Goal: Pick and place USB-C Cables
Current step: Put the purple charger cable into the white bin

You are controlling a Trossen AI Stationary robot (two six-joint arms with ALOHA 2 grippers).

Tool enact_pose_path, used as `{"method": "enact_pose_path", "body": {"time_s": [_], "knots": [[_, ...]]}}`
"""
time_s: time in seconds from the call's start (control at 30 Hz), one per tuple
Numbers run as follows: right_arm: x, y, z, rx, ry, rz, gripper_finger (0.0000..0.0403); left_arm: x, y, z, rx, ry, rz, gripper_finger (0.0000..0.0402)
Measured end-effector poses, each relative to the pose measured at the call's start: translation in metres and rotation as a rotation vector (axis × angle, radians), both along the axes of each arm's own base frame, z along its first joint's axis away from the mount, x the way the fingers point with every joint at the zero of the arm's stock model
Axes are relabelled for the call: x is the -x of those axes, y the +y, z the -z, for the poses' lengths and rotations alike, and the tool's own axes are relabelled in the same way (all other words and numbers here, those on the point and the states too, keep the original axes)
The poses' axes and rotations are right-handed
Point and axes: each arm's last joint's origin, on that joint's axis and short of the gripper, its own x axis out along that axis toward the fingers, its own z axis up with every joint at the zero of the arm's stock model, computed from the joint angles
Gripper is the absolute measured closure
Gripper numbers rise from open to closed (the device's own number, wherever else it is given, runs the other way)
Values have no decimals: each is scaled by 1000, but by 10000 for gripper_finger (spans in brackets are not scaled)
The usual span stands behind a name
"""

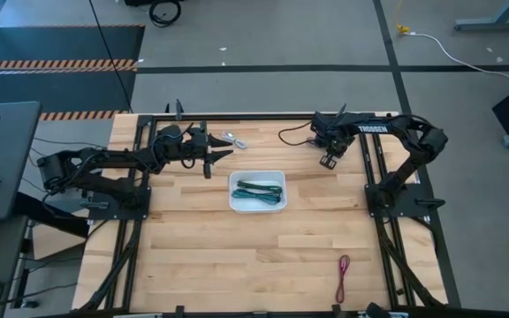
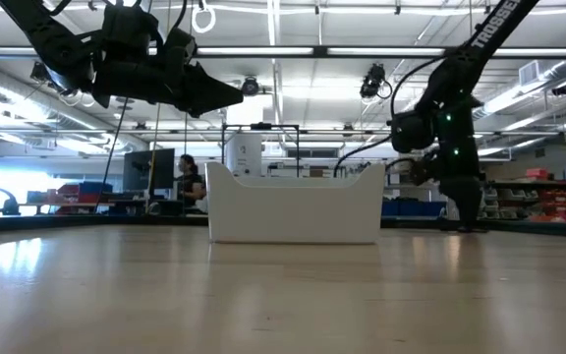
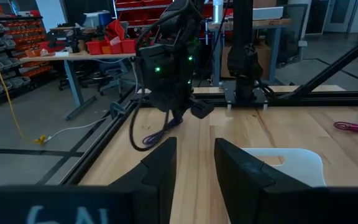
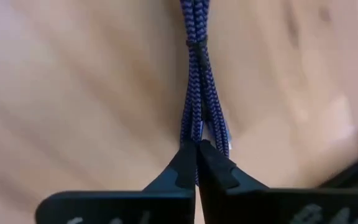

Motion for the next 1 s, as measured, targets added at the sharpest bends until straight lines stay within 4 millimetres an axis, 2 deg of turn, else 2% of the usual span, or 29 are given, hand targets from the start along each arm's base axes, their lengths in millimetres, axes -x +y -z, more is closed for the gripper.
{"method": "enact_pose_path", "body": {"time_s": [0.2, 0.3, 0.53, 0.73, 0.83, 1.0], "knots": [[-18, 12, -30, 50, -65, -36, 400, 0, 0, 0, 0, 0, 0, 285], [-34, 23, -47, 83, -108, -113, 401, 0, 0, 0, 0, -1, 0, 285], [-82, 66, -91, 205, -183, -367, 402, 0, 0, 0, 0, -1, 0, 285], [-116, 107, -134, 259, -347, -546, 402, 0, 0, 0, -1, -1, -10, 285], [-133, 124, -141, 212, -401, -606, 402, 0, 1, 0, -2, -1, -20, 285], [-161, 145, -125, 140, -355, -681, 402, 0, 1, 0, 11, -1, -32, 285]]}}
